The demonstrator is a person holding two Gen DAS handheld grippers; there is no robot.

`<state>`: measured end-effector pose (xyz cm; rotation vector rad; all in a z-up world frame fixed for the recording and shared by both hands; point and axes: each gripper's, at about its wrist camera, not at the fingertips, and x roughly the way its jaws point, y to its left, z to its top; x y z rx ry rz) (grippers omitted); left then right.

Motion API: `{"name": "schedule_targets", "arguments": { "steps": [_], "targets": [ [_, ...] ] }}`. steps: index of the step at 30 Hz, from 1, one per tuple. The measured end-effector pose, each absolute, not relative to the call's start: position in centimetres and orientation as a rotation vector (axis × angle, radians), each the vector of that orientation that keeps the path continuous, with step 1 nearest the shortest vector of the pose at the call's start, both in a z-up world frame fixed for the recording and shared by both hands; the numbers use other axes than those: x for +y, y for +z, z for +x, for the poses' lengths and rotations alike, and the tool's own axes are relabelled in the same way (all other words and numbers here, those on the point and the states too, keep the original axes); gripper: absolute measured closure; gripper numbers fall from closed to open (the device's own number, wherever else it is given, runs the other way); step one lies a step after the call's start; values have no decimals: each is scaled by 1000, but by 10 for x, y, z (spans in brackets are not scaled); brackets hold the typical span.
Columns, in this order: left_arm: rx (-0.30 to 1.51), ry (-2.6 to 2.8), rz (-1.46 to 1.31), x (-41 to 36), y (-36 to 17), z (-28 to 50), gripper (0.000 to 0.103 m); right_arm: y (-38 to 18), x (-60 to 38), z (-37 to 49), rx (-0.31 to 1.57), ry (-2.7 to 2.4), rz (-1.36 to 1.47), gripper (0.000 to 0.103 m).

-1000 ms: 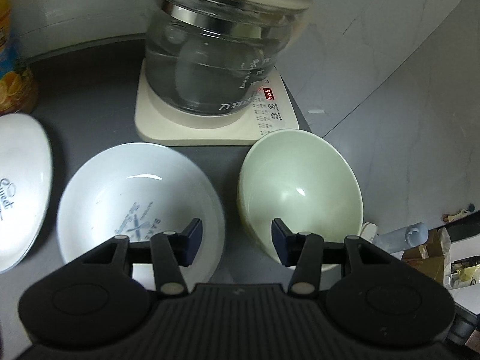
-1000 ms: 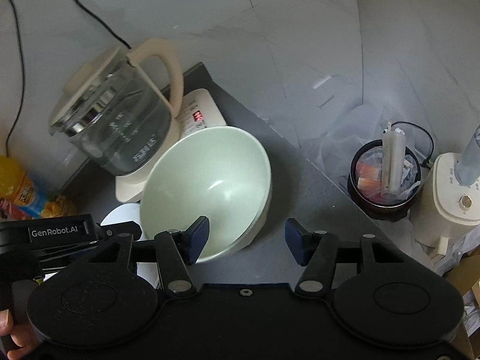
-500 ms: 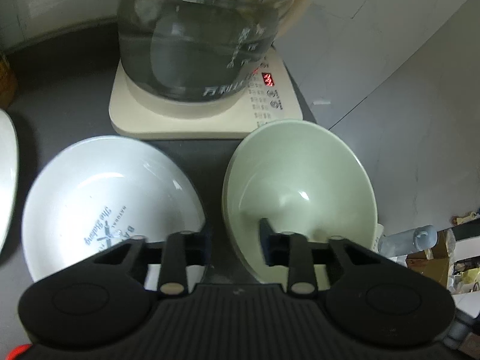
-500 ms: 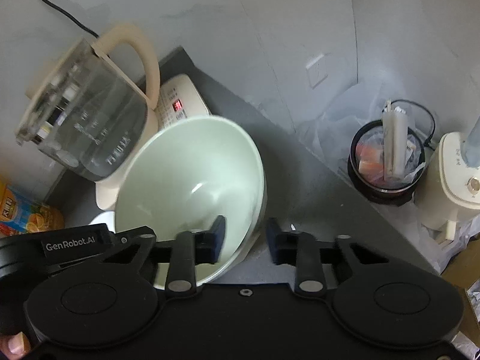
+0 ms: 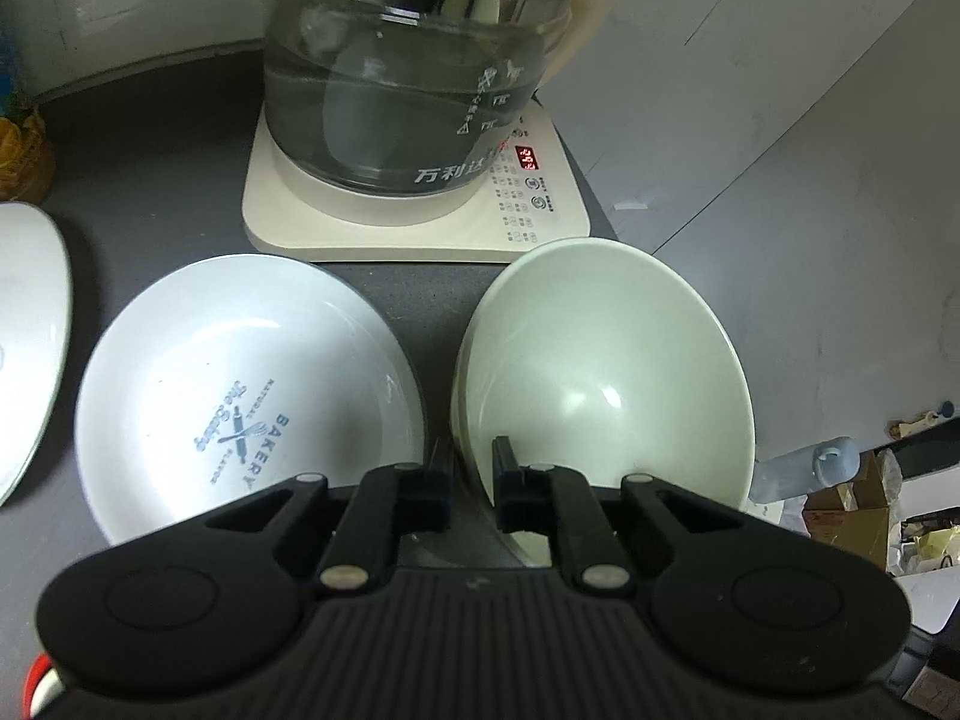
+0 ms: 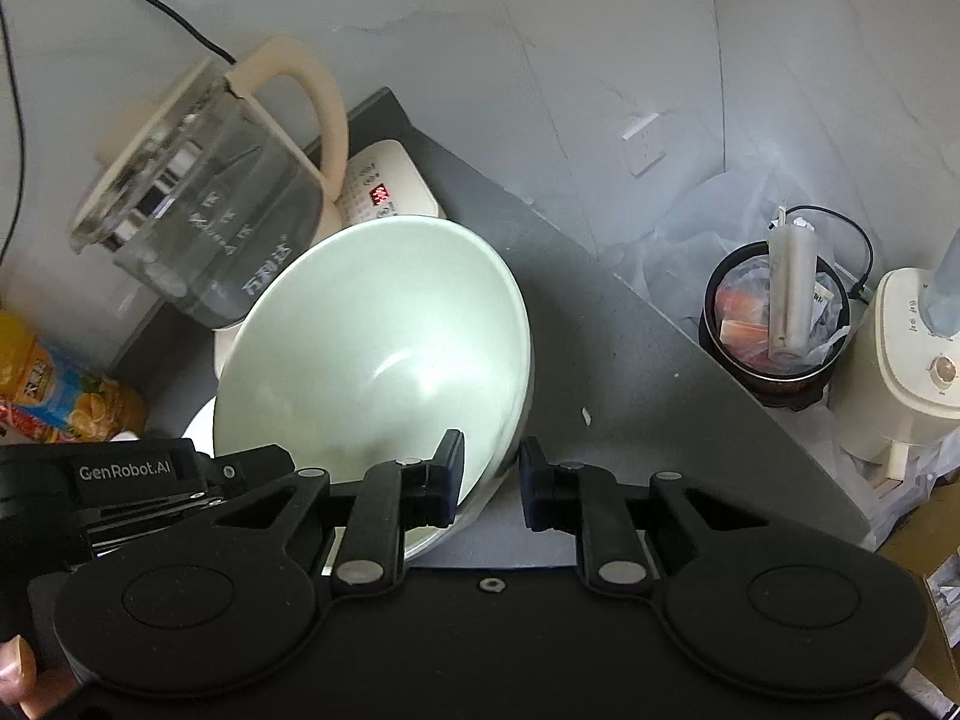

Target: Organize plates and bowls

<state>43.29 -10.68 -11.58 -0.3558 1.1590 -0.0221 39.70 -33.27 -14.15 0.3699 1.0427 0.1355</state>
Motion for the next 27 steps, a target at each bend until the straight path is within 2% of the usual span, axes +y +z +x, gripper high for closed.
{"name": "schedule_targets", "arguments": {
  "steps": [27],
  "targets": [
    [1048, 13, -402, -62, -42, 335, 92, -72, -304, 312, 932, 318, 312, 81]
  ]
}}
